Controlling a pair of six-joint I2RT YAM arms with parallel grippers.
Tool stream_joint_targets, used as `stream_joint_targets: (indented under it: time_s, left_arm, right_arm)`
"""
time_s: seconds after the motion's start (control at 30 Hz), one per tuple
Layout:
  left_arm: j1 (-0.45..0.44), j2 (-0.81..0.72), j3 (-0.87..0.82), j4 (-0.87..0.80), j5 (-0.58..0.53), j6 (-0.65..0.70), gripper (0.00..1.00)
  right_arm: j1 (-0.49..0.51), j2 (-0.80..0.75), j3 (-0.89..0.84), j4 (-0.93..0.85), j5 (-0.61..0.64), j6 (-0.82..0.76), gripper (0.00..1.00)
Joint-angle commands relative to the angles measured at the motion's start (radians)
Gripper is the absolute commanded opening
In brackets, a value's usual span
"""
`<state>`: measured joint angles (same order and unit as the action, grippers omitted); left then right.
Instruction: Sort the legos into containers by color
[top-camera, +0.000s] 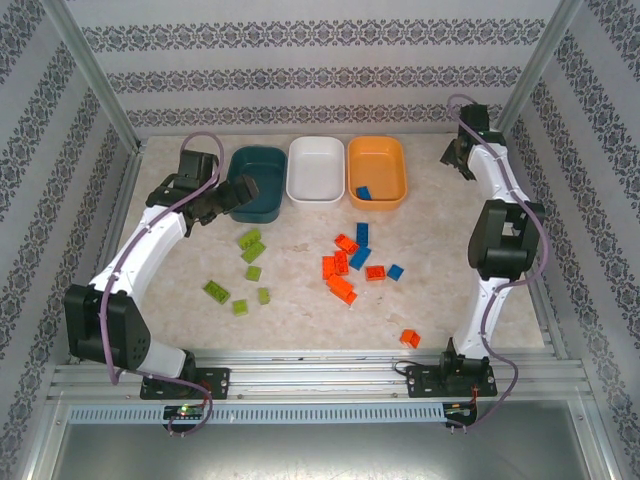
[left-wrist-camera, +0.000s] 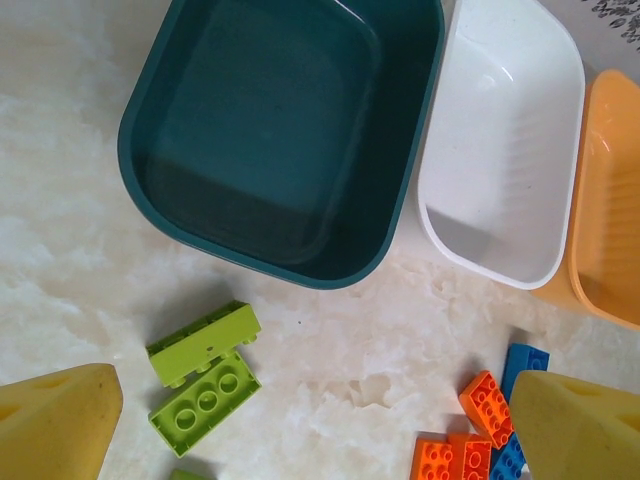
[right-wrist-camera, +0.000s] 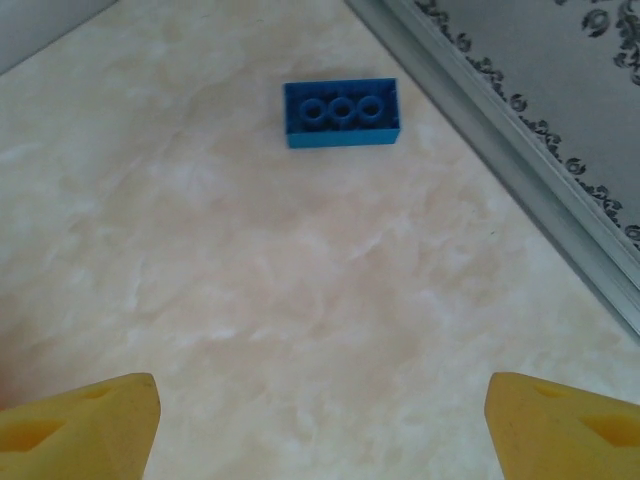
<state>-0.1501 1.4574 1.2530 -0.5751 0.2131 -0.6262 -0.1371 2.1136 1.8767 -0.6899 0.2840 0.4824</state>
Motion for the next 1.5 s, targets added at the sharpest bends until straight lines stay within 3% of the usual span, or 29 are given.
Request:
stream_joint_targets:
  time_s: [0.0,0.13,0.47,0.6,0.77,0.9,1.13,1.2,1.47]
  left_arm:
    - [0.008,0.022,0.052,-0.085,0.013,0.032,1.0]
    - [0.008,0.045,0.099,-0.128,0.014,0.043,1.0]
    - [0.008,0.095,0.168,-0.169,0.012,0.045,1.0]
    - [0.007,0.089,0.171,-0.188,0.003,0.061,1.0]
    - [0.008,0.071,0.152,-0.196,-0.011,0.088,1.0]
    - [0.008,0.046,0.108,-0.178,-0.013,0.089,1.0]
    - [0.009,0.017,0.044,-0.159,-0.013,0.086,1.0]
    - [0.01,0.012,0.037,-0.165,-0.018,0.09,1.0]
    - [0.019,-0.029,-0.023,-0.17,-0.045,0.107,1.0]
  right_arm:
    - [-0.029,0.057,0.042,0.007,0.022,0.045,0.81]
    - [-0.05,0.106,0.145,-0.055,0.027,0.051,0.83]
    - [-0.08,0.24,0.373,-0.227,-0.095,0.193,0.79]
    - [-0.113,0.355,0.588,-0.353,-0.204,0.233,0.8]
    - [-0.15,0.401,0.641,-0.296,-0.378,0.295,0.75]
    - [-0.156,0.393,0.629,-0.226,-0.397,0.343,0.64]
    - [-0.179,0.362,0.51,-0.082,-0.336,0.545,0.1]
    - [-0.179,0.376,0.525,-0.069,-0.317,0.577,0.0]
    - [-0.189,0.46,0.64,-0.073,-0.25,0.696,0.0]
